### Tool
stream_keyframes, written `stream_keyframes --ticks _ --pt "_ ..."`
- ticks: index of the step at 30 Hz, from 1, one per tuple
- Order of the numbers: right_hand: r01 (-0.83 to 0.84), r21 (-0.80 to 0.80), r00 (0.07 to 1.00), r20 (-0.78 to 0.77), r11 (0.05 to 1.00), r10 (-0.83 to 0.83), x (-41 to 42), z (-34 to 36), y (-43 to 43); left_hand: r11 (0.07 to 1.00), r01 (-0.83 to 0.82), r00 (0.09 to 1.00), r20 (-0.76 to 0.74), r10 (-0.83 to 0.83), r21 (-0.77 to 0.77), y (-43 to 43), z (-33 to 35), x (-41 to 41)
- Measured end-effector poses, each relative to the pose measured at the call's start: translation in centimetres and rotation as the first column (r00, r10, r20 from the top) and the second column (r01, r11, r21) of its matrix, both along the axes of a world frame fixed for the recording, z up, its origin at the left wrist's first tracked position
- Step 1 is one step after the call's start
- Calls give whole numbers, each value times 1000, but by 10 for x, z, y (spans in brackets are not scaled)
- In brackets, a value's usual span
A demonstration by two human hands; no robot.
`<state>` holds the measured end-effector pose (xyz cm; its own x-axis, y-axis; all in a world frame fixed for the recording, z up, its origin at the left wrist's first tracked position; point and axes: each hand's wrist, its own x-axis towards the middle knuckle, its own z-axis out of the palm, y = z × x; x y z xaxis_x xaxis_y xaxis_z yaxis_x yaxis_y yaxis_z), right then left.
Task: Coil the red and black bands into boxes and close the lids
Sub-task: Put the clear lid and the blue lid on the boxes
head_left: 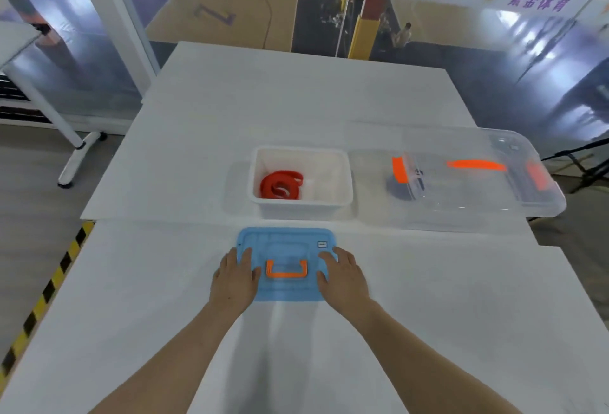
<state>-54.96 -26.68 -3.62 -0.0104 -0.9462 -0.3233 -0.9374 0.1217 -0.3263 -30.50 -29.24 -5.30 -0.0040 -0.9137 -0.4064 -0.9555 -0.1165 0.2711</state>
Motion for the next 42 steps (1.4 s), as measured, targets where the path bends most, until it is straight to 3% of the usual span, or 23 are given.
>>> stream_keyframes --ticks 6,9,13,19,22,26,31,35,42 --pt "93 139 996 -6 986 -93 2 -39 -28 978 -76 988 -115 100 196 -33 -38 8" --pt "159 228 983 59 961 -176 2 -55 -34 961 -134 964 -194 184 243 -38 -55 10" --pt "229 228 956 131 946 -263 5 -66 -29 944 -209 924 -263 276 256 -36 -54 4" --pt "443 229 806 322 867 -497 1 -66 -29 913 -284 865 -333 375 292 -29 -43 -2" --pt "499 185 750 396 846 -529 -2 -54 -20 916 -320 846 -362 392 244 -20 -32 -3" --pt "599 20 677 521 801 -519 0 -12 -8 910 -408 761 -523 384 74 -2 2 -6" --pt "574 -155 721 562 804 -406 -3 34 -28 908 -400 750 -614 246 -125 -19 51 -14" --pt "547 -174 731 575 819 -367 -11 52 -74 913 -380 774 -593 224 -151 -74 75 -21" --pt "448 -167 847 392 878 -358 -33 42 -163 960 -265 879 -432 200 -95 -170 72 -35"
